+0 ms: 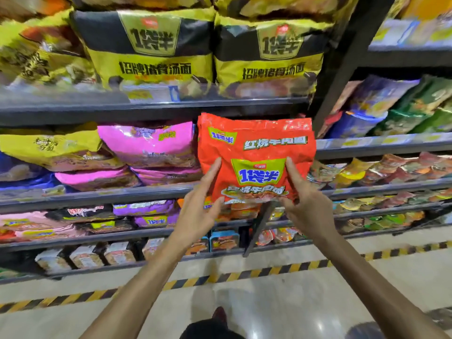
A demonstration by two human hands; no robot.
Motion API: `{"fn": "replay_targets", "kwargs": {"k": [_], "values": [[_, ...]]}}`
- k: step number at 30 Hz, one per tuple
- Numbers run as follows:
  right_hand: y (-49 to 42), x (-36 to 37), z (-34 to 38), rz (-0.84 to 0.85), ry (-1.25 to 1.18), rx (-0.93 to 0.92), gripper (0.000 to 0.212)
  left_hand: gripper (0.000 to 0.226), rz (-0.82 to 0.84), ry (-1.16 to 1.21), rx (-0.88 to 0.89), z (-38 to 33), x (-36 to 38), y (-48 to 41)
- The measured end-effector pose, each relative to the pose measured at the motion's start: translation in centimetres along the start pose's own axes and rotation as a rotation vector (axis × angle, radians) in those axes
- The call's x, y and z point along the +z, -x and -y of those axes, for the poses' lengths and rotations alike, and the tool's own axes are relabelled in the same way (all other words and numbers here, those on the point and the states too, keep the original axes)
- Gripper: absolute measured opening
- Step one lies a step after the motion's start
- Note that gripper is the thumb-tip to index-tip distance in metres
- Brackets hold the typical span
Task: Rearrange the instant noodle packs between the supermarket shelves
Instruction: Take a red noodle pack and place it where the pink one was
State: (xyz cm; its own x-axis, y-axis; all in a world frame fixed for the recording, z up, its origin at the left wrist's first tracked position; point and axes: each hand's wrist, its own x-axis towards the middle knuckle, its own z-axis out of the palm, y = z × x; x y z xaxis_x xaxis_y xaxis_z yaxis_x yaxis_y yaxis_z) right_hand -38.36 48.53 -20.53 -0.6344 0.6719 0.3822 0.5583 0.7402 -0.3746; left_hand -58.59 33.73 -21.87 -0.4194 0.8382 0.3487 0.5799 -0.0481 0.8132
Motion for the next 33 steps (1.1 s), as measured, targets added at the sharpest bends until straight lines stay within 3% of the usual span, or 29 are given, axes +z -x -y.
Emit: {"fn": "replay_targets", "kwargs": {"k": [6,13,17,21,33], "values": [[-1.6,2.8,-1.5,-0.045,-0.005,-0.091,0.11,0.105,-0.027,-0.052,0.078,3.5,1.1,-2.8],[-4.0,4.2,-2.9,-0.101,-0.025,-0.101,0.107,0.106,-0.127,-0.094,0.125,5.4,2.7,-4.0],[-5.3,5.8,-3.8,-0.235,-0.05,-0.16,0.106,0.101,-0.176,-0.129,0.115,5.9,3.6,-5.1],[-6.2,6.7,-4.5,-0.214,-0.165,-0.175,0.1,0.093,-0.212,-0.136,0.16,6.7,3.9,-6.4],[-9.1,11.0,-4.5,-0.431,-0.176,-0.198,0.096,0.104,-0.294,-0.127,0.26,10.0,4.4,-9.8]]}}
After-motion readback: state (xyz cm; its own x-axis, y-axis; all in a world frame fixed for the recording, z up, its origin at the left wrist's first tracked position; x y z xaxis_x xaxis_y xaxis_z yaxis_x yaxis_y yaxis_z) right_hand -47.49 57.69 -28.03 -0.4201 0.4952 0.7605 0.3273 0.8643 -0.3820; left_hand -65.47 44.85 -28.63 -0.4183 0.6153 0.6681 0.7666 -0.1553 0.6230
